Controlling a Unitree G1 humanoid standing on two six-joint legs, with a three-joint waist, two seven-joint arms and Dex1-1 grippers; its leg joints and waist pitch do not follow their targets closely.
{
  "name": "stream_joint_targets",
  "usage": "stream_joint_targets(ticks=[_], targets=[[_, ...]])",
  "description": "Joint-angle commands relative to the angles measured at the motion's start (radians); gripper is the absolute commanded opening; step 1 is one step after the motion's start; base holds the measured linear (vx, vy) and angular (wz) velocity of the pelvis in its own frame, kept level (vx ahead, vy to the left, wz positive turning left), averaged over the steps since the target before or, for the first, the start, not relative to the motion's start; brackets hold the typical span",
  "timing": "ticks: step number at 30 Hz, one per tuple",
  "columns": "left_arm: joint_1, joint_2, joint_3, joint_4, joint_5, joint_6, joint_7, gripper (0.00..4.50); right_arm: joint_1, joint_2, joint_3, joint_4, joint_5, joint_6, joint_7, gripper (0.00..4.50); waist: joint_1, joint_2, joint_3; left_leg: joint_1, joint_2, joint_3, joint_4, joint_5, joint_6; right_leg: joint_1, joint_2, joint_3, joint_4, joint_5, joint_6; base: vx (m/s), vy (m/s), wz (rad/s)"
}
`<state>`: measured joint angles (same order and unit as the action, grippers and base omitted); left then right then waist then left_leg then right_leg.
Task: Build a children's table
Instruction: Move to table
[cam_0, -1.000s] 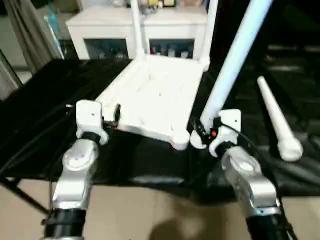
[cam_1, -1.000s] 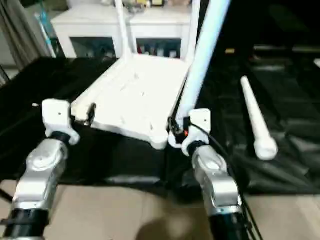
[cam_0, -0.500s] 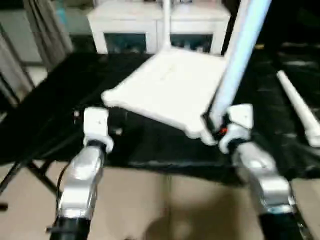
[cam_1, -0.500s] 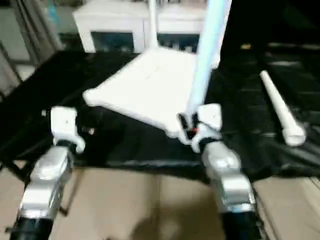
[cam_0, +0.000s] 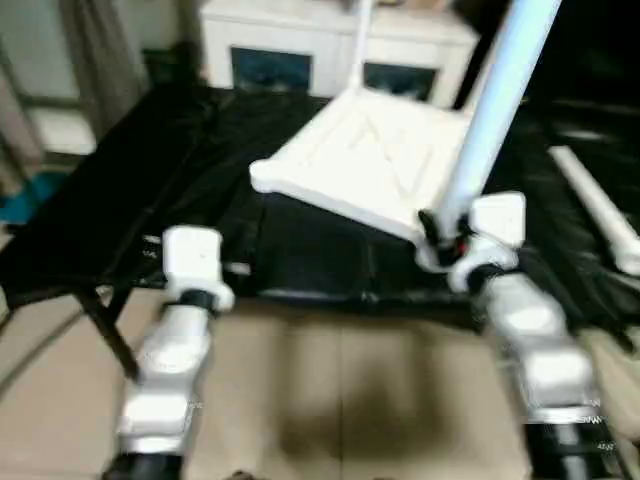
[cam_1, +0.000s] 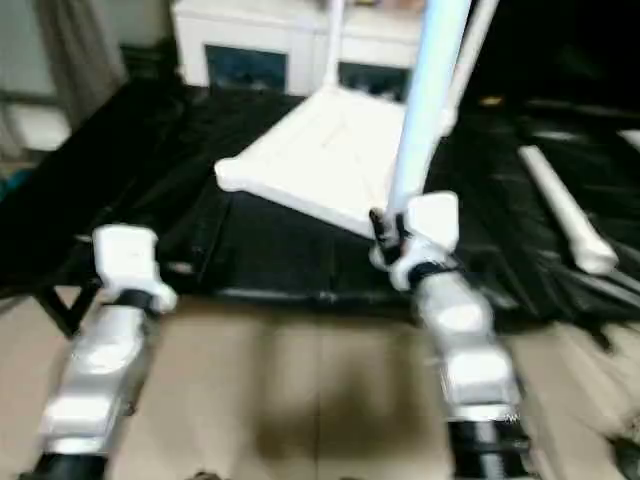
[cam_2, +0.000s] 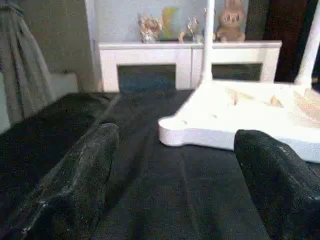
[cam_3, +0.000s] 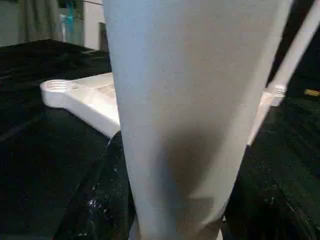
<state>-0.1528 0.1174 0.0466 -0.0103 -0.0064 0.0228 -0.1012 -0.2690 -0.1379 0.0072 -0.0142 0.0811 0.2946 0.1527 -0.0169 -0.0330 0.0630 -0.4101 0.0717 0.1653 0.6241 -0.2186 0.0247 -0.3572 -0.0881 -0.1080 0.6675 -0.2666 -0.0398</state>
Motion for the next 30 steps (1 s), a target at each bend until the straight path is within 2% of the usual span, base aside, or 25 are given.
stream_joint_targets(ticks=[1,2,3,4,5,6,7,9,12,13,14,15,16,19,20,21,22,23,24,25,26,27,28,29,30], targets=[[-0.005,-0.007,-0.006,-0.028,-0.004,0.008,-0.010,4.17,-0.002,0.010,-0.013,0.001,0.037,-0.005,0.010,1.88,0.022,-0.002,-0.063,0.054,0.110,-0.044,-0.173,-0.790,-0.377,0.004,-0.081,0.040,-0.039,-0.418,-0.075,-0.087,0.097,0.11],[-0.005,-0.007,-0.006,-0.028,-0.004,0.008,-0.010,4.17,-0.002,0.010,-0.013,0.001,0.037,-0.005,0.010,1.88,0.018,-0.024,-0.056,0.142,0.092,-0.084,0.052,-0.598,-0.309,-0.070,-0.216,0.092,-0.170,-0.662,-0.104,0.000,0.000,0.00],[-0.008,-0.004,-0.007,-0.029,-0.005,0.007,-0.010,4.17,0.001,0.013,-0.012,0.002,0.038,-0.005,0.012,1.88,0.008,-0.014,-0.043,0.033,0.102,-0.150,0.178,-0.169,-0.129,0.045,-0.297,0.144,-0.234,-0.788,-0.144,0.089,0.054,-0.22],[-0.011,0.000,-0.007,-0.028,-0.007,0.008,-0.012,4.17,0.005,0.019,-0.014,0.004,0.043,-0.006,0.014,1.88,0.026,-0.001,-0.021,0.029,0.090,-0.146,0.108,-0.181,-0.146,0.081,-0.143,0.127,-0.189,-0.767,-0.151,0.089,0.054,-0.22],[-0.016,0.003,-0.012,-0.022,-0.006,0.005,-0.017,4.17,0.008,0.020,-0.017,0.006,0.043,-0.010,0.013,1.88,0.018,0.029,-0.016,0.099,0.119,-0.150,0.034,-0.356,-0.206,0.033,-0.070,0.087,-0.157,-0.680,-0.129,0.031,0.096,-0.48],[-0.018,0.006,-0.019,-0.018,-0.003,0.008,-0.020,4.17,0.008,0.022,-0.022,0.013,0.043,-0.018,0.015,1.88,0.002,0.076,-0.017,0.187,0.202,-0.178,-0.119,-0.816,-0.315,-0.062,0.035,0.048,0.002,-0.304,-0.007,-0.104,0.086,-0.44],[-0.019,0.010,-0.028,-0.015,0.004,0.014,-0.023,4.17,0.009,0.023,-0.026,0.020,0.041,-0.029,0.015,1.88,0.009,0.059,-0.037,0.174,0.256,-0.177,-0.174,-0.865,-0.309,-0.048,0.013,0.037,0.080,-0.101,0.027,-0.104,0.086,-0.44],[-0.018,0.011,-0.032,-0.016,0.006,0.015,-0.024,4.17,0.009,0.023,-0.026,0.024,0.039,-0.036,0.014,1.88,0.019,0.062,-0.027,0.179,0.259,-0.086,-0.203,-0.865,-0.242,-0.051,-0.002,0.009,0.072,-0.039,-0.013,-0.043,0.052,-0.61],[-0.018,0.003,-0.038,-0.019,0.006,0.024,-0.034,4.17,0.010,0.021,-0.029,0.024,0.041,-0.048,0.012,1.88,0.027,0.027,-0.033,0.244,0.261,0.032,-0.213,-0.789,-0.177,-0.051,-0.036,0.006,0.022,-0.092,-0.074,0.027,-0.015,-0.68],[-0.020,0.002,-0.040,-0.018,0.006,0.026,-0.037,4.17,0.011,0.020,-0.030,0.022,0.041,-0.049,0.011,1.88,0.046,0.003,-0.045,0.148,0.145,0.016,-0.136,-0.675,-0.076,0.049,-0.088,0.088,-0.091,-0.313,0.000,0.054,-0.067,-0.72],[-0.023,0.002,-0.042,-0.015,0.008,0.028,-0.038,4.17,0.014,0.020,-0.032,0.018,0.042,-0.049,0.010,1.88,0.059,-0.023,-0.042,0.129,0.102,0.025,-0.024,-0.533,-0.023,0.058,-0.143,0.138,-0.173,-0.674,0.031,0.057,-0.087,-0.43],[-0.028,0.002,-0.045,-0.011,0.006,0.029,-0.039,4.17,0.018,0.019,-0.034,0.014,0.041,-0.049,0.009,1.88,0.087,-0.023,-0.068,0.054,0.068,-0.021,0.104,-0.223,0.055,0.123,-0.211,0.216,-0.201,-0.855,0.020,0.126,-0.067,-0.11],[-0.035,0.006,-0.047,-0.004,0.003,0.031,-0.039,4.17,0.021,0.020,-0.036,0.010,0.039,-0.051,0.008,1.88,0.087,-0.018,-0.063,-0.013,0.055,-0.056,0.131,-0.106,0.045,0.153,-0.176,0.197,-0.170,-0.692,0.008,0.126,-0.067,-0.11],[-0.040,0.009,-0.050,0.002,0.000,0.030,-0.039,4.17,0.023,0.020,-0.037,0.005,0.036,-0.053,0.008,1.88,0.091,0.008,-0.068,-0.045,0.046,-0.066,0.097,0.107,0.013,0.154,-0.107,0.128,-0.160,-0.243,-0.125,0.172,-0.065,0.01],[-0.042,0.009,-0.051,0.006,-0.001,0.030,-0.041,4.17,0.026,0.018,-0.040,-0.004,0.036,-0.054,0.005,1.88,0.091,0.038,-0.059,-0.042,0.070,-0.064,0.022,0.187,0.034,0.137,-0.069,0.073,-0.169,-0.197,-0.147,0.183,-0.004,0.02],[-0.044,0.008,-0.050,0.007,-0.002,0.029,-0.043,4.17,0.026,0.017,-0.041,-0.007,0.037,-0.055,0.005,1.88,0.081,0.094,-0.065,0.050,0.122,-0.054,-0.062,0.147,0.006,0.097,0.000,0.049,-0.180,-0.226,-0.073,0.206,0.085,-0.12],[-0.044,0.006,-0.049,0.007,-0.002,0.030,-0.044,4.17,0.027,0.016,-0.042,-0.009,0.039,-0.057,0.005,1.88,0.043,0.118,-0.062,0.121,0.249,-0.142,-0.139,-0.241,-0.013,0.052,0.035,0.024,-0.045,-0.234,-0.030,0.206,0.085,-0.12],[-0.045,0.006,-0.049,0.008,-0.001,0.031,-0.044,4.17,0.027,0.015,-0.042,-0.012,0.041,-0.063,0.008,1.88,0.042,0.108,-0.069,0.153,0.265,-0.200,-0.154,-0.291,0.080,0.012,0.039,0.023,0.028,-0.181,-0.016,0.214,0.095,-0.29],[-0.046,0.004,-0.048,0.008,0.000,0.031,-0.046,4.17,0.027,0.013,-0.041,-0.014,0.042,-0.066,0.011,1.88,0.027,0.103,-0.088,0.199,0.254,-0.215,-0.121,-0.235,0.240,-0.040,0.027,0.039,0.056,-0.131,0.019,0.219,0.043,-0.15],[-0.046,0.002,-0.048,0.007,0.000,0.033,-0.045,4.17,0.026,0.010,-0.038,-0.019,0.039,-0.077,0.014,1.88,0.018,0.090,-0.091,0.212,0.248,-0.209,-0.093,-0.061,0.376,-0.087,0.012,0.049,0.075,-0.082,0.083,0.219,0.043,-0.15],[-0.046,0.002,-0.050,0.007,-0.001,0.033,-0.044,4.17,0.025,0.009,-0.037,-0.021,0.036,-0.084,0.017,1.88,0.010,0.082,-0.096,0.219,0.240,-0.206,-0.086,0.051,0.436,-0.106,0.007,0.055,0.081,-0.058,0.118,0.204,0.015,-0.03],[-0.046,0.003,-0.051,0.006,-0.002,0.034,-0.043,4.17,0.022,0.011,-0.037,-0.028,0.042,-0.085,0.024,1.88,0.004,0.062,-0.100,0.212,0.225,-0.201,-0.084,0.252,0.513,-0.126,-0.006,0.076,0.078,-0.024,0.169,0.171,-0.051,-0.20],[-0.046,0.003,-0.051,0.007,-0.004,0.034,-0.041,4.17,0.015,0.016,-0.040,-0.034,0.049,-0.087,0.029,1.88,0.013,0.031,-0.082,0.150,0.152,-0.141,-0.073,0.221,0.460,-0.093,-0.025,0.105,-0.004,0.080,0.122,0.171,-0.051,-0.20],[-0.046,0.003,-0.052,0.007,-0.004,0.035,-0.039,4.17,0.010,0.018,-0.043,-0.038,0.054,-0.088,0.032,1.88,0.039,-0.039,-0.093,0.043,0.001,-0.040,0.007,-0.043,0.293,0.045,-0.051,0.179,-0.111,0.075,0.105,0.158,-0.110,-0.14],[-0.046,0.003,-0.051,0.005,-0.004,0.035,-0.037,4.17,0.003,0.018,-0.044,-0.042,0.056,-0.087,0.032,1.88,0.062,-0.030,-0.080,-0.007,-0.008,-0.046,0.083,-0.137,0.241,0.099,-0.137,0.245,-0.146,-0.010,0.051,0.156,-0.092,0.02]])
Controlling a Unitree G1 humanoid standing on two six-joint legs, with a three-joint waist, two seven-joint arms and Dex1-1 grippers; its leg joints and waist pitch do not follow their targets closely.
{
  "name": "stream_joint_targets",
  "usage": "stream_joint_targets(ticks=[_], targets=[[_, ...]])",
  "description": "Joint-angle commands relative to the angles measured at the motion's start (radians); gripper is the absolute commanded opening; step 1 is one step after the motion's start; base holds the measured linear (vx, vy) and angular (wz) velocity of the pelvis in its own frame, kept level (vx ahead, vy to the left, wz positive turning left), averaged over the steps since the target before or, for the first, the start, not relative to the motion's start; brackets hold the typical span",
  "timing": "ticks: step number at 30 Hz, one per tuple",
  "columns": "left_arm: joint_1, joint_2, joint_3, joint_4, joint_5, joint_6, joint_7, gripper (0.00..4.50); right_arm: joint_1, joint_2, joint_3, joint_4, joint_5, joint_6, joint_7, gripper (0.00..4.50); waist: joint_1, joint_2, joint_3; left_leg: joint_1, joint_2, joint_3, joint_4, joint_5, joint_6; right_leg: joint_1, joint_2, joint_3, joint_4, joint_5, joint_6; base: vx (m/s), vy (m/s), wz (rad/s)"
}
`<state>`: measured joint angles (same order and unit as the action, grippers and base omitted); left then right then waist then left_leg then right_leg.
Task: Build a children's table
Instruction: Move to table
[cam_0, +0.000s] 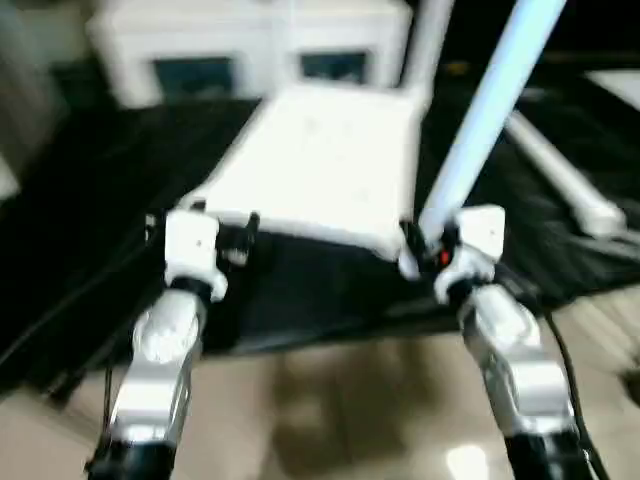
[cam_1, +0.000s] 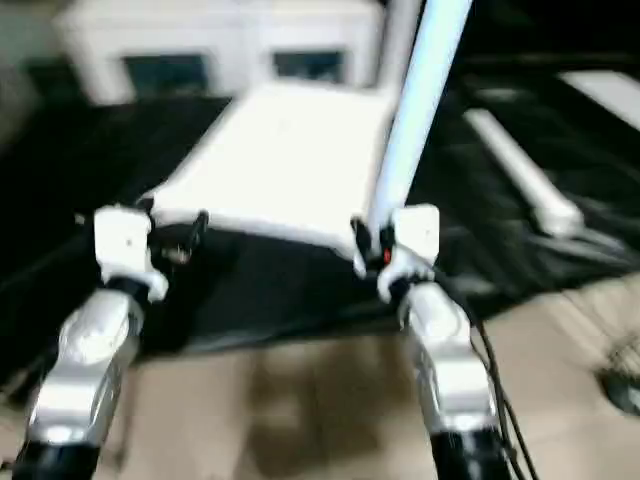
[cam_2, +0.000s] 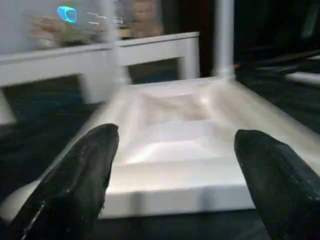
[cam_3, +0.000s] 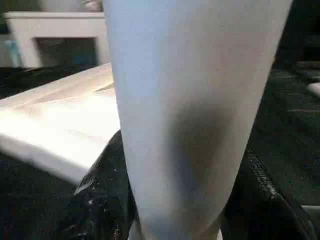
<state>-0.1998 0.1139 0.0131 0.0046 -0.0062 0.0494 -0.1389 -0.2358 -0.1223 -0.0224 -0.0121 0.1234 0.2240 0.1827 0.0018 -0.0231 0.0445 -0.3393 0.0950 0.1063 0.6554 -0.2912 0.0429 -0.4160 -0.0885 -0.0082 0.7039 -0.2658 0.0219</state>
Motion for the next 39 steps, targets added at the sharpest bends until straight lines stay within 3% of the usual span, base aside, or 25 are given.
stream_joint_targets(ticks=[1,4,5,6,7,8,10,12,14,15,16,19,20,22,24,25,27,28,30,31,32,34,36,37,39], targets=[[0.000,0.005,-0.016,-0.014,-0.006,0.012,0.002,4.17,-0.040,0.004,-0.017,-0.054,0.021,-0.021,0.008,1.88,0.051,-0.033,-0.067,-0.107,-0.004,-0.015,0.093,-0.020,0.100,0.186,-0.152,0.134,-0.174,-0.054,-0.076,0.156,-0.092,0.02],[-0.006,0.001,-0.009,-0.021,-0.010,0.015,0.001,4.17,-0.058,0.004,-0.018,-0.074,0.034,-0.027,0.011,1.88,0.047,-0.010,-0.053,-0.113,0.026,-0.020,0.058,0.086,-0.008,0.191,-0.129,0.073,-0.194,-0.112,-0.203,0.151,-0.058,-0.09],[-0.008,0.000,-0.008,-0.023,-0.009,0.018,0.000,4.17,-0.063,0.003,-0.018,-0.079,0.039,-0.026,0.011,1.88,0.042,0.014,-0.045,-0.107,0.052,-0.020,0.001,0.128,0.008,0.186,-0.102,0.039,-0.210,-0.225,-0.248,0.145,-0.002,-0.08],[-0.012,0.000,-0.008,-0.025,-0.009,0.020,0.001,4.17,-0.069,0.002,-0.018,-0.084,0.044,-0.021,0.013,1.88,0.038,0.057,-0.039,-0.062,0.087,-0.014,-0.081,0.104,0.020,0.173,-0.060,-0.014,-0.222,-0.304,-0.215,0.171,0.074,-0.05],[-0.016,-0.001,-0.008,-0.029,-0.010,0.020,0.000,4.17,-0.072,0.001,-0.018,-0.086,0.044,-0.018,0.016,1.88,-0.014,0.094,-0.031,0.009,0.147,-0.096,-0.157,-0.135,0.057,0.118,0.046,-0.077,-0.111,-0.242,-0.126,0.171,0.074,-0.05],[-0.019,-0.003,-0.006,-0.031,-0.011,0.024,0.000,4.17,-0.072,0.001,-0.019,-0.086,0.045,-0.015,0.020,1.88,-0.022,0.099,-0.065,0.115,0.191,-0.145,-0.160,-0.325,0.097,0.048,0.040,-0.066,-0.028,-0.173,-0.101,0.201,0.099,-0.06],[-0.023,-0.005,-0.007,-0.034,-0.011,0.030,0.004,4.17,-0.072,0.001,-0.019,-0.084,0.045,-0.011,0.026,1.88,-0.026,0.092,-0.064,0.129,0.188,-0.151,-0.136,-0.185,0.232,-0.006,0.027,-0.057,0.016,-0.079,-0.011,0.182,0.059,-0.01],[-0.027,-0.005,-0.011,-0.035,-0.011,0.033,0.010,4.17,-0.070,-0.002,-0.017,-0.078,0.042,-0.002,0.034,1.88,-0.027,0.070,-0.063,0.125,0.174,-0.122,-0.134,-0.020,0.333,-0.036,0.016,-0.053,0.027,-0.011,0.043,0.157,0.021,0.04],[-0.032,-0.005,-0.012,-0.030,-0.011,0.033,0.011,4.17,-0.068,-0.002,-0.014,-0.068,0.039,0.003,0.038,1.88,-0.025,0.022,-0.058,0.091,0.139,-0.067,-0.133,0.022,0.332,-0.024,-0.014,-0.017,-0.047,0.091,0.014,0.139,-0.018,0.01],[-0.034,-0.005,-0.011,-0.028,-0.011,0.033,0.011,4.17,-0.066,-0.004,-0.010,-0.065,0.041,0.008,0.041,1.88,-0.001,-0.041,-0.068,-0.012,0.019,0.011,-0.063,-0.119,0.234,0.100,-0.065,0.072,-0.154,0.016,-0.003,0.109,-0.096,0.09],[-0.036,-0.006,-0.012,-0.025,-0.010,0.033,0.011,4.17,-0.065,-0.007,-0.004,-0.060,0.041,0.015,0.045,1.88,0.037,-0.034,-0.068,-0.053,-0.004,-0.002,0.054,-0.110,0.142,0.168,-0.168,0.150,-0.202,-0.195,-0.094,0.109,-0.096,0.09],[-0.041,-0.007,-0.011,-0.017,-0.007,0.037,0.008,4.17,-0.058,-0.012,0.009,-0.047,0.034,0.009,0.049,1.88,0.047,-0.009,-0.059,-0.117,0.026,-0.027,0.082,0.054,-0.004,0.207,-0.143,0.098,-0.194,-0.186,-0.282,0.134,-0.062,-0.04],[-0.042,-0.007,-0.011,-0.015,-0.005,0.040,0.009,4.17,-0.057,-0.012,0.011,-0.044,0.032,0.007,0.049,1.88,0.047,-0.009,-0.059,-0.117,0.026,-0.027,0.082,0.054,-0.004,0.207,-0.143,0.098,-0.194,-0.186,-0.282,0.134,0.005,-0.10],[-0.044,-0.008,-0.009,-0.009,-0.001,0.047,0.010,4.17,-0.053,-0.012,0.017,-0.039,0.026,0.003,0.049,1.88,0.036,0.073,-0.043,-0.035,0.090,-0.015,-0.092,0.090,-0.002,0.159,-0.026,-0.035,-0.207,-0.309,-0.255,0.134,0.049,-0.02],[-0.045,-0.008,-0.008,-0.005,-0.002,0.048,0.011,4.17,-0.051,-0.011,0.018,-0.039,0.024,0.006,0.050,1.88,-0.014,0.109,-0.033,0.023,0.157,-0.102,-0.162,-0.214,0.022,0.096,0.056,-0.077,-0.083,-0.264,-0.168,0.159,0.123,0.01],[-0.046,-0.008,-0.008,-0.003,-0.003,0.048,0.012,4.17,-0.050,-0.011,0.019,-0.039,0.024,0.007,0.050,1.88,-0.028,0.102,-0.067,0.124,0.201,-0.158,-0.148,-0.266,0.147,0.017,0.033,-0.059,0.003,-0.112,-0.078,0.171,0.131,0.02],[-0.049,-0.014,-0.001,0.006,-0.005,0.058,0.024,4.17,-0.049,-0.010,0.021,-0.037,0.021,0.007,0.048,1.88,-0.025,0.097,-0.061,0.124,0.193,-0.144,-0.139,-0.185,0.226,-0.012,0.022,-0.057,0.018,-0.063,-0.022,0.146,0.062,0.09],[-0.056,-0.021,0.007,0.028,0.001,0.064,0.061,4.17,-0.047,-0.010,0.023,-0.030,0.012,0.004,0.041,1.88,-0.026,0.074,-0.064,0.114,0.179,-0.121,-0.120,0.078,0.342,-0.042,0.001,-0.039,0.013,0.043,0.031,0.131,0.048,0.06],[-0.056,-0.024,0.011,0.031,-0.012,0.055,0.055,4.17,-0.046,-0.010,0.023,-0.027,0.009,0.002,0.040,1.88,-0.014,0.039,-0.072,0.082,0.136,-0.080,-0.071,0.292,0.346,-0.040,-0.038,0.006,-0.061,0.192,0.008,0.113,-0.027,0.04],[-0.056,-0.011,0.001,0.029,0.014,0.063,0.061,4.17,-0.047,-0.012,0.023,-0.021,0.005,-0.003,0.039,1.88,0.037,-0.005,-0.068,-0.070,0.019,-0.015,0.017,0.150,0.181,0.101,-0.152,0.111,-0.145,0.400,-0.059,0.109,-0.058,0.05],[-0.055,-0.012,0.002,0.027,0.010,0.070,0.059,4.17,-0.047,-0.013,0.023,-0.019,0.005,-0.002,0.041,1.88,0.042,-0.005,-0.081,-0.082,0.038,-0.031,0.011,0.169,0.120,0.127,-0.165,0.114,-0.113,0.551,-0.085,0.103,-0.070,0.02],[-0.055,-0.016,0.006,0.026,0.002,0.082,0.058,4.17,-0.047,-0.012,0.026,-0.016,0.005,-0.002,0.042,1.88,0.039,0.020,-0.086,-0.075,0.039,-0.021,-0.045,0.336,-0.012,0.119,-0.047,0.032,-0.052,1.019,-0.113,0.077,-0.057,-0.04],[-0.057,-0.015,0.007,0.029,0.009,0.082,0.063,4.17,-0.047,-0.009,0.027,-0.014,0.006,-0.003,0.037,1.88,0.035,0.041,-0.084,-0.051,0.070,-0.034,-0.056,0.342,-0.042,0.105,-0.021,0.010,-0.057,0.868,-0.160,0.000,0.000,0.00],[-0.057,-0.015,0.007,0.030,0.023,0.083,0.070,4.17,-0.045,-0.008,0.030,-0.012,0.006,-0.003,0.032,1.88,0.025,0.072,-0.072,-0.039,0.100,-0.107,-0.078,0.320,-0.014,0.095,-0.008,-0.058,-0.070,0.432,-0.263,0.000,0.000,0.00],[-0.056,-0.016,0.007,0.030,0.022,0.084,0.073,4.17,-0.043,-0.008,0.031,-0.011,0.004,-0.005,0.029,1.88,-0.006,0.094,-0.068,0.002,0.144,-0.228,-0.121,0.291,0.150,0.054,0.022,-0.083,-0.036,0.027,-0.261,-0.020,-0.030,0.44]])
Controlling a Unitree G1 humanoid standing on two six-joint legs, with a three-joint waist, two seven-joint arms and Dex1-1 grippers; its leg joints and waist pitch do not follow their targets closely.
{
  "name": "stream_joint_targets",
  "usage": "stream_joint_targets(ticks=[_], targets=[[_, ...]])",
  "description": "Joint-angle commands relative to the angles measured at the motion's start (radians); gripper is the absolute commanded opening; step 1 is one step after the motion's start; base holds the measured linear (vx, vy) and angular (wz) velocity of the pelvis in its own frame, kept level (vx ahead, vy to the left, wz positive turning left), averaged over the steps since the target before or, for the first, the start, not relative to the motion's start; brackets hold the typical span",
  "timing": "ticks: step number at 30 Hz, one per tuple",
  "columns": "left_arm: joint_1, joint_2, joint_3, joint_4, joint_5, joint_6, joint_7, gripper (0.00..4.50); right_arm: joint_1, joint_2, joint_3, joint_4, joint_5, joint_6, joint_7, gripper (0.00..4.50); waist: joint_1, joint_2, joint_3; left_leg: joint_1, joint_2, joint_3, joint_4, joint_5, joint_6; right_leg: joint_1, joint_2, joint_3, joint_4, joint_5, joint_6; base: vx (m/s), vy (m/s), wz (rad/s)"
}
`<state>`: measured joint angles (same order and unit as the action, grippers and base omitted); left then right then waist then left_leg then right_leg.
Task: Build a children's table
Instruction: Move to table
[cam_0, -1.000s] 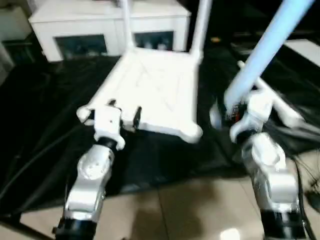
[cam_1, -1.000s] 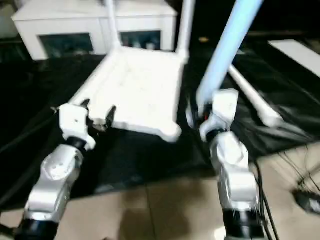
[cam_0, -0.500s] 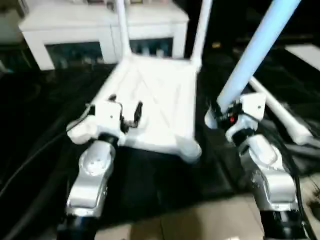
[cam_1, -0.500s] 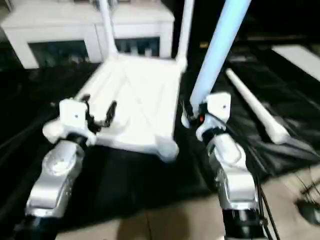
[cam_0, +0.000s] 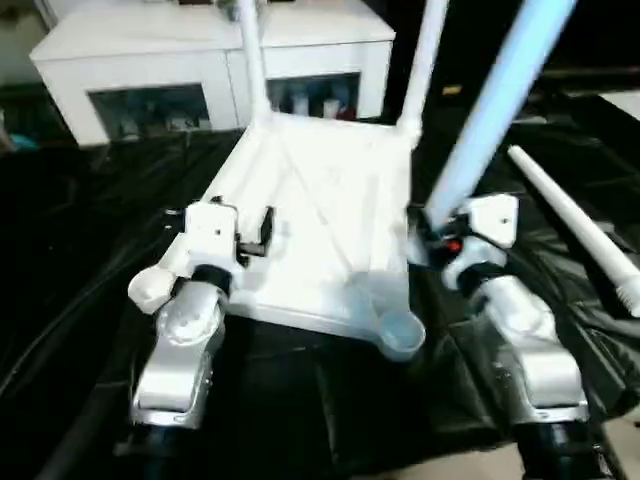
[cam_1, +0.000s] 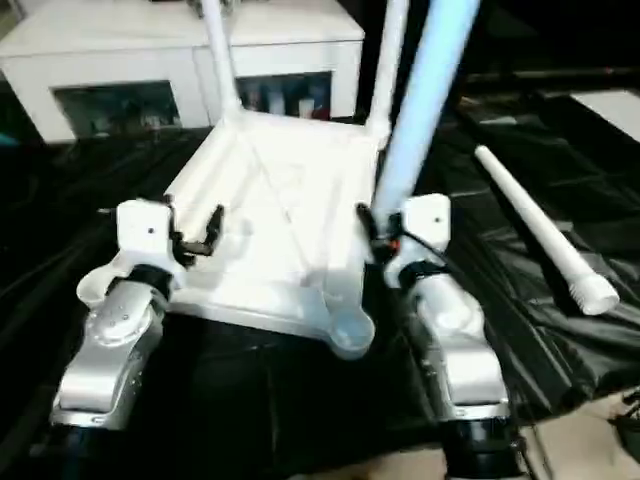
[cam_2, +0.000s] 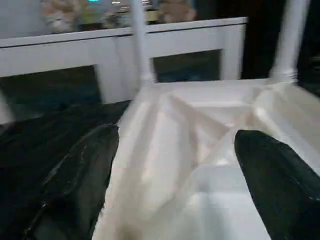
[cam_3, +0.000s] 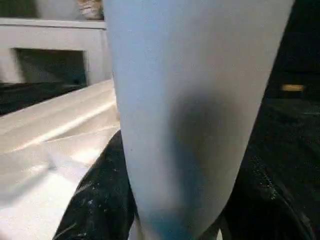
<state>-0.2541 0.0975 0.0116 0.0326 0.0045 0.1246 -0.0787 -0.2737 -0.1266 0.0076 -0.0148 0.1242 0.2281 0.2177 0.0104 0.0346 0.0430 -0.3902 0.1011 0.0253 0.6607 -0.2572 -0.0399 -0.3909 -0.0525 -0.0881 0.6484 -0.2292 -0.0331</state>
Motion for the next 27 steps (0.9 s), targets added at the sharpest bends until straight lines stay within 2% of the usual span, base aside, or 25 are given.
stream_joint_targets(ticks=[1,2,3,4,5,6,7,8,9,10,11,12,13,14,15,16,17,18,19,21,22,24,25,26,27], targets=[[-0.001,0.002,0.007,0.002,0.010,0.009,0.013,4.17,-0.004,-0.003,0.002,-0.007,0.003,-0.010,-0.006,1.88,-0.014,0.043,-0.057,0.070,0.158,-0.189,-0.153,0.119,0.311,-0.001,0.001,-0.005,0.057,-0.188,-0.182,-0.033,-0.043,0.56],[0.000,0.003,0.006,0.002,0.011,0.008,0.014,4.17,-0.003,-0.003,0.003,-0.006,0.002,-0.012,-0.005,1.88,-0.016,0.038,-0.054,0.063,0.162,-0.202,-0.164,0.031,0.314,-0.008,0.001,0.004,0.078,-0.207,-0.173,-0.056,-0.104,0.69],[0.000,0.003,0.006,0.003,0.010,0.011,0.014,4.17,-0.002,-0.003,0.003,-0.005,0.001,-0.013,-0.005,1.88,-0.012,0.030,-0.048,0.051,0.132,-0.225,-0.182,-0.108,0.290,-0.010,0.001,0.031,0.085,-0.227,-0.172,-0.048,-0.161,0.76],[0.000,0.004,0.006,0.002,0.008,0.012,0.017,4.17,0.000,0.000,0.001,-0.005,-0.003,-0.015,-0.003,1.88,-0.013,0.023,-0.053,0.055,0.106,-0.231,-0.181,-0.139,0.276,-0.004,-0.002,0.042,0.069,-0.218,-0.196,-0.048,-0.161,0.76],[0.000,0.004,0.006,0.002,0.008,0.012,0.017,4.17,0.000,0.000,0.001,-0.004,-0.004,-0.015,-0.002,1.88,-0.001,-0.007,-0.052,0.004,0.014,-0.198,-0.141,-0.160,0.226,0.059,-0.048,0.073,-0.039,-0.196,-0.393,-0.054,-0.220,0.67],[0.000,0.004,0.006,0.002,0.008,0.012,0.017,4.17,0.000,0.000,0.000,-0.004,-0.004,-0.015,-0.002,1.88,0.017,-0.020,-0.049,-0.032,-0.016,-0.155,-0.082,-0.182,0.180,0.077,-0.081,0.077,-0.090,-0.244,-0.462,-0.080,-0.254,0.68],[0.001,0.004,0.006,0.000,0.007,0.016,0.018,4.17,0.001,0.003,-0.002,-0.004,-0.008,-0.014,-0.002,1.88,0.048,-0.054,-0.063,-0.051,-0.050,0.028,0.165,-0.151,0.106,0.097,-0.139,0.050,-0.185,-0.374,-0.515,-0.080,-0.254,0.68],[0.001,0.005,0.006,-0.001,0.007,0.016,0.018,4.17,0.002,0.004,-0.002,-0.004,-0.008,-0.014,-0.003,1.88,0.055,-0.041,-0.060,-0.076,-0.021,0.062,0.181,-0.146,0.112,0.117,-0.143,0.055,-0.160,-0.363,-0.484,-0.065,-0.231,0.60],[0.001,0.005,0.006,-0.002,0.009,0.018,0.018,4.17,0.004,0.006,-0.003,-0.005,-0.009,-0.011,-0.008,1.88,0.057,-0.042,-0.030,-0.067,0.014,0.090,0.192,-0.114,0.110,0.079,-0.166,-0.003,-0.175,-0.376,-0.383,-0.055,-0.214,0.55],[-0.004,-0.005,0.026,0.000,-0.015,0.032,0.021,4.17,0.010,0.025,-0.018,-0.007,0.017,0.002,-0.020,1.88,0.051,-0.050,-0.051,-0.042,0.000,0.114,0.122,-0.213,0.116,0.103,-0.100,0.084,-0.152,-0.305,-0.293,-0.055,-0.214,0.55],[-0.004,-0.005,0.026,0.000,-0.015,0.032,0.021,4.17,0.010,0.025,-0.018,-0.007,0.017,0.002,-0.020,1.88,0.064,-0.029,-0.059,-0.035,0.014,0.105,0.073,-0.175,0.139,0.126,-0.095,0.085,-0.151,-0.251,-0.240,-0.038,-0.220,0.43],[-0.006,-0.006,0.032,0.000,-0.020,0.036,0.021,4.17,0.012,0.031,-0.020,-0.009,0.024,0.007,-0.023,1.88,0.079,0.019,-0.068,0.037,0.107,0.069,-0.029,-0.033,0.175,0.101,-0.066,0.045,-0.165,-0.142,-0.045,-0.016,-0.188,0.26],[-0.007,0.009,0.027,0.000,-0.006,0.035,0.016,4.17,0.020,0.031,-0.008,-0.017,0.018,0.018,-0.023,1.88,0.052,0.030,-0.096,0.122,0.358,-0.071,-0.091,0.230,0.351,0.009,-0.084,0.011,0.008,-0.045,0.085,-0.016,-0.188,0.26],[-0.007,0.012,0.030,0.000,-0.007,0.035,0.015,4.17,0.025,0.033,-0.003,-0.021,0.018,0.023,-0.022,1.88,0.041,0.018,-0.098,0.156,0.385,-0.086,-0.074,0.398,0.433,-0.056,-0.120,0.052,0.057,-0.041,0.102,0.001,-0.191,0.14],[-0.007,0.013,0.030,0.000,-0.007,0.036,0.015,4.17,0.025,0.033,-0.002,-0.022,0.018,0.024,-0.022,1.88,0.027,-0.010,-0.102,0.195,0.301,-0.059,0.007,0.760,0.448,-0.144,-0.181,0.147,0.062,0.110,0.077,0.010,-0.085,0.04],[-0.006,0.013,0.036,-0.001,-0.015,0.039,0.013,4.17,0.029,0.034,0.000,-0.026,0.017,0.026,-0.023,1.88,0.033,-0.025,-0.090,0.130,0.192,-0.008,0.040,0.721,0.365,-0.106,-0.190,0.173,0.012,0.242,0.075,0.010,-0.085,0.04],[-0.005,0.010,0.048,-0.004,-0.037,0.039,0.005,4.17,0.033,0.036,0.001,-0.030,0.014,0.027,-0.024,1.88,0.068,-0.039,-0.069,0.005,0.046,0.080,-0.003,0.333,0.254,0.003,-0.106,0.133,-0.041,0.261,0.058,-0.095,0.133,0.09],[-0.005,0.010,0.048,-0.004,-0.037,0.039,0.005,4.17,0.033,0.036,0.001,-0.030,0.014,0.027,-0.024,1.88,0.070,-0.036,-0.068,0.013,0.049,0.087,-0.010,0.235,0.215,0.000,-0.101,0.127,-0.046,0.203,0.019,-0.139,0.074,0.13],[-0.005,0.009,0.055,-0.007,-0.050,0.038,0.000,4.17,0.037,0.039,-0.002,-0.032,0.012,0.029,-0.027,1.88,0.069,-0.030,-0.071,0.007,0.062,0.086,-0.033,0.144,0.155,0.029,-0.098,0.122,-0.036,0.166,-0.043,-0.139,0.074,0.13],[-0.008,0.017,0.060,-0.003,-0.061,0.043,-0.014,4.17,0.043,0.046,-0.013,-0.037,0.019,0.038,-0.034,1.88,0.062,-0.023,-0.064,0.000,0.072,0.091,-0.065,0.074,0.085,0.042,-0.084,0.108,-0.051,0.096,-0.068,-0.085,-0.097,-0.04],[-0.008,0.017,0.060,-0.003,-0.061,0.043,-0.014,4.17,0.043,0.046,-0.013,-0.037,0.019,0.038,-0.034,1.88,0.053,-0.017,-0.058,0.008,0.081,0.094,-0.084,-0.008,0.047,0.038,-0.076,0.104,-0.066,0.001,-0.086,-0.075,-0.102,-0.08],[-0.005,0.027,0.055,-0.001,-0.071,0.024,-0.043,4.17,0.047,0.034,-0.014,-0.048,0.012,0.045,-0.035,1.88,0.044,-0.017,-0.051,0.011,0.085,0.099,-0.101,-0.107,-0.013,0.039,-0.066,0.104,-0.083,-0.152,-0.082,-0.070,-0.058,-0.07],[-0.004,0.027,0.054,-0.003,-0.071,0.022,-0.046,4.17,0.048,0.031,-0.013,-0.050,0.010,0.046,-0.034,1.88,0.038,-0.014,-0.059,0.087,0.081,0.156,-0.069,-0.201,-0.124,-0.027,0.001,0.137,-0.115,-0.257,-0.055,-0.070,-0.045,-0.06],[-0.003,0.023,0.055,-0.011,-0.075,0.025,-0.048,4.17,0.048,0.029,-0.014,-0.052,0.013,0.047,-0.035,1.88,0.028,-0.017,-0.050,0.068,0.080,0.153,-0.087,-0.215,-0.142,-0.014,0.014,0.136,-0.110,-0.264,-0.054,-0.072,-0.031,-0.31],[-0.003,0.020,0.055,-0.015,-0.076,0.026,-0.048,4.17,0.048,0.026,-0.014,-0.053,0.012,0.047,-0.035,1.88,0.030,-0.012,-0.048,0.105,0.083,0.167,-0.088,-0.328,-0.159,-0.036,0.045,0.132,-0.121,-0.351,-0.036,-0.068,-0.039,-0.54]])
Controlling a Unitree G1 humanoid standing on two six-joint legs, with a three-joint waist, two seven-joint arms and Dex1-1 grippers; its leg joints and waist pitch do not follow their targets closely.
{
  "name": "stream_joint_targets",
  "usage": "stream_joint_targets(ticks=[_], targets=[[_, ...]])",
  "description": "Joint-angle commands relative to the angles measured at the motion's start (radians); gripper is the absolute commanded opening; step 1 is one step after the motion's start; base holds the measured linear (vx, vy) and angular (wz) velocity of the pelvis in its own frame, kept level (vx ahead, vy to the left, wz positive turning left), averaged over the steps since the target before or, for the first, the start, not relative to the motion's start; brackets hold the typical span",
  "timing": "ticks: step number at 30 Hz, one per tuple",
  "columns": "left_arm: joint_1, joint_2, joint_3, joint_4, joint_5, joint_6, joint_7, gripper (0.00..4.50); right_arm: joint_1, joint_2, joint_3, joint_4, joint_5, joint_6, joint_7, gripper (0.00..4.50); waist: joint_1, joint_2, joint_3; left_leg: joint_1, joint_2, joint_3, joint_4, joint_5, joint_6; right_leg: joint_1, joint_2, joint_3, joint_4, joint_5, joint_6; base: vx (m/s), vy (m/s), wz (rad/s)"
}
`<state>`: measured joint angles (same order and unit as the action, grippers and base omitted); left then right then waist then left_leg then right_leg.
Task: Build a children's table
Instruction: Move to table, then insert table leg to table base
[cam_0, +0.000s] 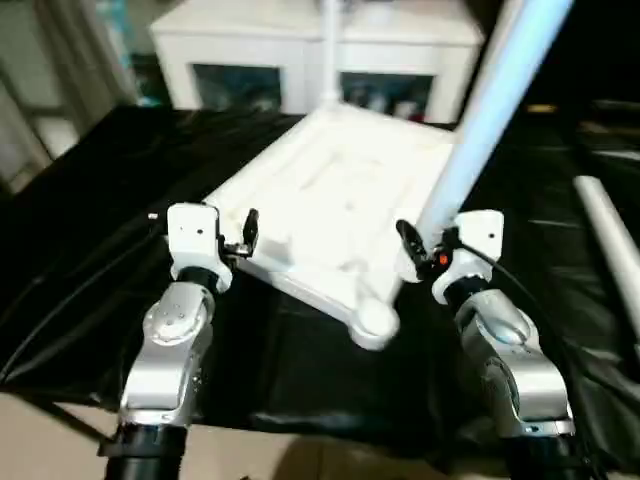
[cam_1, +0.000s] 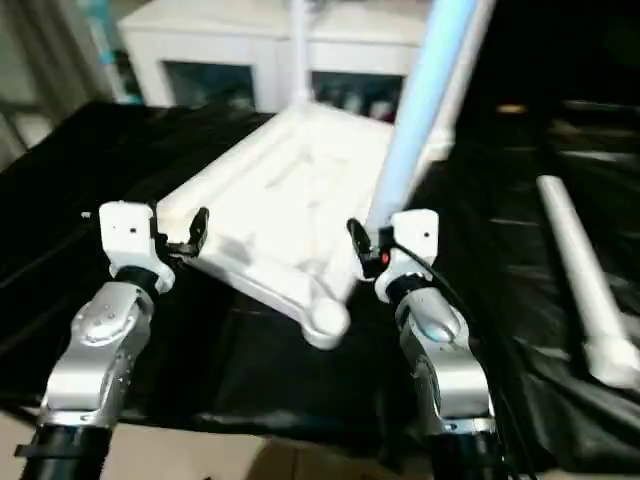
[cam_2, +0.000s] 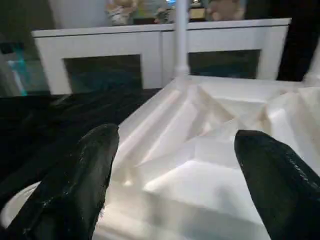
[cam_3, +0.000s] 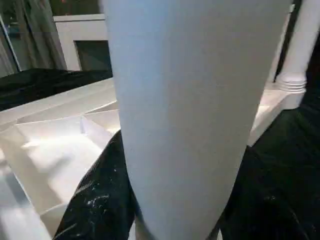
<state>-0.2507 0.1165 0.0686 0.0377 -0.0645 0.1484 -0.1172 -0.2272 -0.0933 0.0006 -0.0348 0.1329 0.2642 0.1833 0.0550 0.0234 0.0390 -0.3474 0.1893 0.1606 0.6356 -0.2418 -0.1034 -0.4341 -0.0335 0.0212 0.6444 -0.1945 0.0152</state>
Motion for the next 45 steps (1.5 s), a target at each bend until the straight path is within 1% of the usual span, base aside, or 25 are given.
stream_joint_targets(ticks=[1,3,6,7,8,9,10,11,14,15,16,17,18,19,21,22,24,25,28,29,30,31,33,37,45], targets=[[-0.007,-0.001,-0.003,-0.022,-0.010,0.001,-0.013,4.17,0.001,-0.009,-0.008,-0.034,0.003,0.010,-0.001,1.88,-0.026,-0.004,-0.029,0.105,-0.002,0.035,-0.060,-0.472,-0.063,-0.017,0.047,0.007,-0.130,-0.509,-0.076,-0.068,-0.039,-0.54],[-0.008,-0.003,-0.008,-0.023,-0.012,0.002,-0.013,4.17,-0.003,-0.011,-0.013,-0.036,0.004,0.013,0.000,1.88,-0.043,-0.005,-0.014,0.149,0.010,0.016,-0.074,-0.607,-0.003,-0.026,0.044,-0.026,-0.138,-0.629,-0.068,-0.043,-0.004,-0.66],[-0.003,-0.006,-0.018,-0.028,-0.009,0.003,-0.011,4.17,-0.011,-0.015,-0.014,-0.033,0.002,0.012,0.006,1.88,-0.071,0.007,0.001,0.144,0.066,-0.020,-0.149,-0.745,0.071,0.031,-0.006,-0.105,-0.100,-0.596,-0.049,-0.014,0.020,-0.83],[-0.001,-0.007,-0.019,-0.029,-0.009,0.002,-0.010,4.17,-0.013,-0.017,-0.012,-0.031,0.001,0.010,0.009,1.88,-0.044,0.028,-0.014,0.050,0.094,-0.051,-0.216,-0.771,0.118,0.161,-0.085,-0.081,0.044,-0.382,-0.006,-0.027,0.019,-0.88],[0.001,-0.008,-0.020,-0.030,-0.008,0.001,-0.009,4.17,-0.016,-0.019,-0.009,-0.029,0.001,0.007,0.013,1.88,-0.070,0.003,-0.015,0.070,0.095,-0.060,-0.207,-0.742,0.134,0.141,-0.099,-0.065,0.032,-0.352,-0.004,0.007,-0.033,-0.58],[0.004,-0.009,-0.019,-0.032,-0.006,0.001,-0.007,4.17,-0.018,-0.022,-0.005,-0.028,-0.001,0.005,0.017,1.88,-0.073,-0.026,-0.027,0.059,-0.015,-0.025,-0.113,-0.555,0.120,0.142,-0.101,-0.035,-0.105,-0.560,-0.029,0.089,-0.047,-0.28],[0.006,-0.009,-0.018,-0.034,-0.004,0.001,-0.005,4.17,-0.020,-0.023,-0.002,-0.027,-0.001,0.004,0.019,1.88,-0.047,-0.054,-0.051,-0.019,-0.077,-0.023,0.005,-0.250,0.135,0.218,-0.148,0.032,-0.147,-0.780,-0.012,0.089,-0.047,-0.28],[0.011,-0.010,-0.016,-0.040,0.001,0.002,-0.002,4.17,-0.025,-0.031,0.006,-0.023,0.001,0.005,0.034,1.88,-0.027,-0.060,-0.065,-0.044,-0.078,-0.054,0.077,-0.101,0.152,0.224,-0.173,0.083,-0.146,-0.738,-0.101,0.111,-0.067,-0.05],[0.015,-0.009,-0.014,-0.045,0.005,0.003,0.002,4.17,-0.027,-0.047,0.026,-0.024,-0.011,0.004,0.055,1.88,-0.019,-0.036,-0.052,-0.073,-0.054,-0.076,0.072,0.039,0.151,0.207,-0.162,0.076,-0.141,-0.474,-0.268,0.118,-0.082,0.20],[0.019,-0.007,-0.013,-0.050,0.008,0.005,0.006,4.17,-0.026,-0.056,0.039,-0.027,-0.008,0.014,0.077,1.88,-0.019,0.012,-0.040,-0.056,-0.012,-0.072,-0.034,0.115,0.171,0.177,-0.103,-0.026,-0.132,-0.388,-0.279,0.155,-0.013,0.04],[0.026,-0.005,-0.010,-0.060,0.009,0.009,0.012,4.17,-0.028,-0.063,0.052,-0.028,-0.012,0.007,0.094,1.88,-0.003,0.016,-0.025,-0.097,-0.013,-0.107,-0.082,0.080,0.272,0.203,-0.097,-0.098,-0.130,-0.359,-0.229,0.155,-0.013,0.04],[0.029,-0.004,-0.010,-0.062,0.010,0.010,0.013,4.17,-0.028,-0.062,0.052,-0.028,-0.009,0.006,0.096,1.88,-0.037,0.046,-0.033,-0.077,-0.023,-0.158,-0.093,0.003,0.386,0.210,-0.049,-0.139,-0.096,-0.330,-0.158,0.185,0.021,0.15],[0.034,-0.001,-0.009,-0.068,0.013,0.011,0.016,4.17,-0.028,-0.053,0.045,-0.029,0.004,0.007,0.095,1.88,-0.040,0.064,-0.045,0.011,-0.014,-0.198,-0.103,-0.058,0.445,0.167,-0.021,-0.155,-0.063,-0.325,-0.147,0.239,0.011,0.54],[0.043,0.004,-0.008,-0.077,0.020,0.010,0.022,4.17,-0.027,-0.033,0.025,-0.030,0.042,0.023,0.096,1.88,-0.082,0.054,-0.071,0.162,0.088,-0.280,-0.078,-0.011,0.585,0.016,-0.018,-0.097,0.059,-0.256,-0.088,0.239,0.011,0.54],[0.054,0.004,-0.001,-0.084,0.021,0.005,0.033,4.17,-0.024,-0.047,0.040,-0.025,0.030,0.015,0.113,1.88,-0.063,0.024,-0.062,0.127,0.088,-0.266,-0.066,0.332,0.625,-0.028,-0.044,-0.054,0.102,-0.118,0.037,0.193,-0.020,0.41],[0.057,0.003,0.003,-0.087,0.019,0.008,0.036,4.17,-0.022,-0.053,0.047,-0.024,0.024,0.009,0.121,1.88,-0.056,0.013,-0.062,0.112,0.077,-0.251,-0.059,0.484,0.623,-0.034,-0.054,-0.032,0.087,-0.053,0.067,0.149,-0.025,0.26],[0.060,0.003,0.007,-0.091,0.016,0.011,0.037,4.17,-0.018,-0.058,0.055,-0.024,0.017,0.003,0.129,1.88,-0.043,-0.026,-0.075,0.067,-0.035,-0.183,0.009,0.684,0.471,-0.009,-0.104,0.026,-0.035,0.260,0.046,0.000,0.000,0.00],[0.066,0.009,0.008,-0.092,0.013,0.010,0.027,4.17,-0.009,-0.058,0.059,-0.027,0.016,-0.001,0.134,1.88,-0.011,-0.064,-0.063,-0.065,-0.099,-0.115,0.031,0.267,0.290,0.111,-0.174,0.083,-0.048,0.619,0.062,0.000,0.000,0.00],[0.076,0.038,0.007,-0.081,-0.020,-0.001,-0.044,4.17,0.003,-0.041,0.045,-0.029,0.030,0.005,0.115,1.88,-0.006,-0.023,-0.071,-0.058,-0.068,-0.100,-0.027,0.195,0.111,0.134,-0.111,0.022,-0.014,0.840,-0.024,0.014,-0.070,0.10],[0.081,0.068,0.001,-0.073,-0.081,-0.011,-0.152,4.17,0.004,-0.034,0.033,-0.030,0.034,0.000,0.106,1.88,-0.010,0.002,-0.062,-0.032,-0.029,-0.107,-0.050,0.128,0.086,0.111,-0.092,0.001,-0.029,0.576,-0.104,0.000,0.000,0.00],[0.081,0.068,0.001,-0.073,-0.081,-0.011,-0.152,4.17,0.004,-0.034,0.033,-0.030,0.034,0.000,0.106,1.88,-0.010,0.002,-0.062,-0.032,-0.029,-0.107,-0.050,0.128,0.086,0.111,-0.092,0.001,-0.029,0.576,-0.104,0.000,0.000,0.00],[0.084,0.111,-0.009,-0.072,-0.156,-0.012,-0.298,4.33,0.003,-0.033,0.020,-0.032,0.043,-0.012,0.104,1.88,-0.018,0.013,-0.047,-0.009,0.001,-0.107,-0.071,-0.036,0.063,0.095,-0.092,-0.006,-0.056,0.190,-0.203,0.000,0.000,0.00],[0.083,0.141,-0.015,-0.072,-0.193,-0.017,-0.383,4.33,0.001,-0.038,0.014,-0.034,0.048,-0.022,0.108,1.88,-0.021,0.008,-0.033,-0.007,0.013,-0.093,-0.091,-0.200,0.053,0.088,-0.093,-0.001,-0.071,-0.050,-0.253,-0.041,-0.003,0.05],[0.007,0.305,-0.084,-0.015,-0.216,-0.001,-0.697,4.33,-0.013,-0.081,-0.001,-0.010,0.056,-0.052,0.156,1.88,-0.007,-0.001,-0.016,0.024,0.013,-0.054,-0.105,-0.420,0.021,0.050,-0.103,0.012,-0.118,-0.529,-0.158,-0.088,-0.009,0.13],[-0.184,0.583,-0.339,0.175,-0.052,-0.047,-1.200,4.33,-0.029,-0.188,0.028,0.017,0.066,-0.079,0.334,1.88,-0.003,0.001,-0.026,0.007,0.019,-0.040,-0.120,-0.285,0.031,0.067,-0.109,0.016,-0.109,-0.395,-0.159,-0.034,0.002,0.01]])
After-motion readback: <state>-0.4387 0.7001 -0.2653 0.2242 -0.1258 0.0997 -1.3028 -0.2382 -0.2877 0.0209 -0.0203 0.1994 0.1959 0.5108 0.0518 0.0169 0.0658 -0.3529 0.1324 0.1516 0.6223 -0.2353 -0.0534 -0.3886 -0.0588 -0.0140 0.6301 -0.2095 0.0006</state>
